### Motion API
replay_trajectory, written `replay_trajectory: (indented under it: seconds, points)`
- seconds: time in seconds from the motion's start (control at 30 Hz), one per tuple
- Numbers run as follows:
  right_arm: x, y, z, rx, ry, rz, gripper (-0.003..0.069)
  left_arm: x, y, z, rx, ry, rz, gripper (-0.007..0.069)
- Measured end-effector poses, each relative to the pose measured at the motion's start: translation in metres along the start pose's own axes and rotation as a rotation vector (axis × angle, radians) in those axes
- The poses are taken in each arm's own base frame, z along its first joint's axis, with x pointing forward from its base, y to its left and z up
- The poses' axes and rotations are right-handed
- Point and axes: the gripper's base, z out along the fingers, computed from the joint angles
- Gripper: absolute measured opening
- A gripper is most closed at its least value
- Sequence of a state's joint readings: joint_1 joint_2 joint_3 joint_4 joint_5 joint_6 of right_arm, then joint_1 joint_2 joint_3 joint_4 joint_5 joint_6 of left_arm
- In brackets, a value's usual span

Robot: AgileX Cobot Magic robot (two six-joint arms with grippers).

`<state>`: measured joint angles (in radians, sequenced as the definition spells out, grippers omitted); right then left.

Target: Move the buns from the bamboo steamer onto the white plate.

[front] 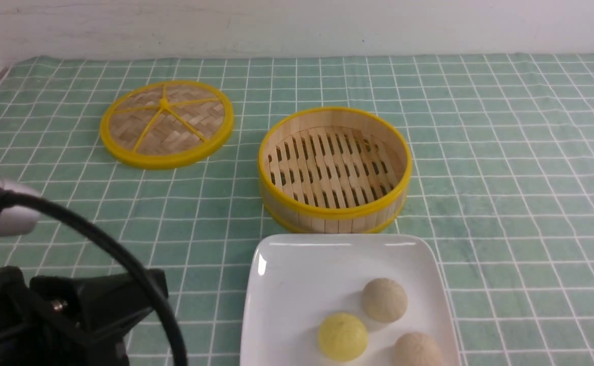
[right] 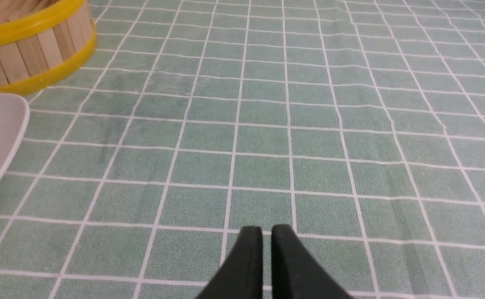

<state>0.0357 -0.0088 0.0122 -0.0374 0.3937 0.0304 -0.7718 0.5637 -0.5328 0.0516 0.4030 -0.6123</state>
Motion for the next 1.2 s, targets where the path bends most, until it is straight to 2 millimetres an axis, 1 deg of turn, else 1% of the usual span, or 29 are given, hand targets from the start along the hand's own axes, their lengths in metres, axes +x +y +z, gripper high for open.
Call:
replay_trajectory:
  seconds: [0.1, 0.27, 0.87, 0.93, 1.03, 1.1, 1.2]
  points:
    - [0.0, 0.0, 0.0, 0.0, 0.0, 0.0, 0.0063, 0.004, 0.002, 0.003, 0.021, -0.028, -0.001, 0.0012]
    - [0.0, 0.0, 0.0, 0.0, 0.0, -0.001, 0.0072, 0.015, 0.009, 0.008, 0.007, -0.004, -0.002, 0.0015]
    - [0.0, 0.0, 0.0, 0.0, 0.0, -0.001, 0.0097, 0.017, 0.015, 0.008, -0.039, -0.011, 0.137, 0.0028]
    - [0.0, 0.0, 0.0, 0.0, 0.0, -0.001, 0.0099, 0.017, 0.016, 0.005, -0.037, -0.034, 0.189, 0.0033]
    - [0.0, 0.0, 0.0, 0.0, 0.0, -0.001, 0.0103, 0.02, 0.024, -0.003, -0.063, -0.091, 0.225, 0.0034]
    - [0.0, 0.0, 0.0, 0.0, 0.0, -0.001, 0.0105, 0.024, 0.033, -0.011, -0.103, -0.142, 0.228, 0.0037]
    - [0.0, 0.0, 0.0, 0.0, 0.0, -0.001, 0.011, 0.037, 0.051, -0.021, -0.212, -0.213, 0.244, 0.004]
